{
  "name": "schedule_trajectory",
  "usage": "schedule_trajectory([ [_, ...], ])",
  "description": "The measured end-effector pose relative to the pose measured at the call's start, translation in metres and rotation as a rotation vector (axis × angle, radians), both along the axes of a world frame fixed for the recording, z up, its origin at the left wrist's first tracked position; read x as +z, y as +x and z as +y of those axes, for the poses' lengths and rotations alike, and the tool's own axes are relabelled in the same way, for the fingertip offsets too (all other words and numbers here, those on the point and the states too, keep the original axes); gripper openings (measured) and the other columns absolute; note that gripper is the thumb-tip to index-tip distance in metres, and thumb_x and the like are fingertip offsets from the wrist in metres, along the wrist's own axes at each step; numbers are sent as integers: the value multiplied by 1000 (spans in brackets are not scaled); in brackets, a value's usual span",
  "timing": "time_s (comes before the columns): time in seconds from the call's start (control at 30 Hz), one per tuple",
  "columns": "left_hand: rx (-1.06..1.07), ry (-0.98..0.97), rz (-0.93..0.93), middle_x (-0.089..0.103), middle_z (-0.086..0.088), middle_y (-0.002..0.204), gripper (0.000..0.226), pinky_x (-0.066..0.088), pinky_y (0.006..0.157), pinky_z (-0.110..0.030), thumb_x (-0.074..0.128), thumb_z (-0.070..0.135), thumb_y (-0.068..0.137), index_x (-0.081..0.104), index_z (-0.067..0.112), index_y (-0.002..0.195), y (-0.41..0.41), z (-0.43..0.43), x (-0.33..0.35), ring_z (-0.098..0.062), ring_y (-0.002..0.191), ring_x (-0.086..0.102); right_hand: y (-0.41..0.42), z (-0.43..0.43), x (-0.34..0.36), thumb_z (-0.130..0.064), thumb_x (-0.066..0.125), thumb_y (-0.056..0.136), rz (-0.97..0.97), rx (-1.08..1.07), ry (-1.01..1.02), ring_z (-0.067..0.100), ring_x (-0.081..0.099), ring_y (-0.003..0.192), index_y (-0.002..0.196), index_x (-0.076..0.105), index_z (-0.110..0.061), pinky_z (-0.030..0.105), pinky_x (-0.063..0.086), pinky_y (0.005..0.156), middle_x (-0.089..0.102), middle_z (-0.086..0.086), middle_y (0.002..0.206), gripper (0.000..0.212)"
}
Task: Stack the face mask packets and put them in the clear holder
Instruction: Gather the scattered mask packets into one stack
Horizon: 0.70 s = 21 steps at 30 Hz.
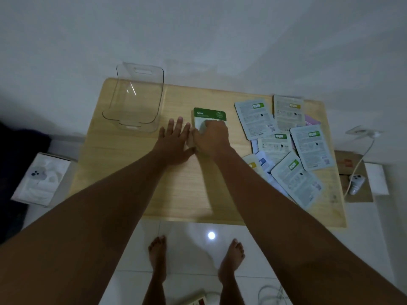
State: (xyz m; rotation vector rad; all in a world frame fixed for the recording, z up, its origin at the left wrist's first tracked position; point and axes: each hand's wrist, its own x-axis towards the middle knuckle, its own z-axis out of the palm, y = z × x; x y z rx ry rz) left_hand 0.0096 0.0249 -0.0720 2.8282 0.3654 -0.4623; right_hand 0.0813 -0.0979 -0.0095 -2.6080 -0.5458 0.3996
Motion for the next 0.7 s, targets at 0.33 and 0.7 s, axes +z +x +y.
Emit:
schedule_trajectory([
  [0.33, 49, -44, -16, -13, -14, 164, 71, 2, 118, -63, 27, 51, 98, -11, 31, 154, 4, -6, 3, -40, 149, -13, -5, -33, -12, -37, 70, 76, 32, 124, -255, 31, 41, 122, 129, 55, -23, 51, 42, 98, 42, 9, 132, 56],
  [0.7, 47, 102, -18, -9, -20, 163, 77, 7, 113, -70, 33, 65, 91, 2, 35, 154, 7, -15, -8, -47, 148, -7, 83, -92, 5, -37, 53, 92, -50, -103, -293, 35, 36, 135, 142, 43, -19, 52, 36, 105, 37, 14, 147, 54],
])
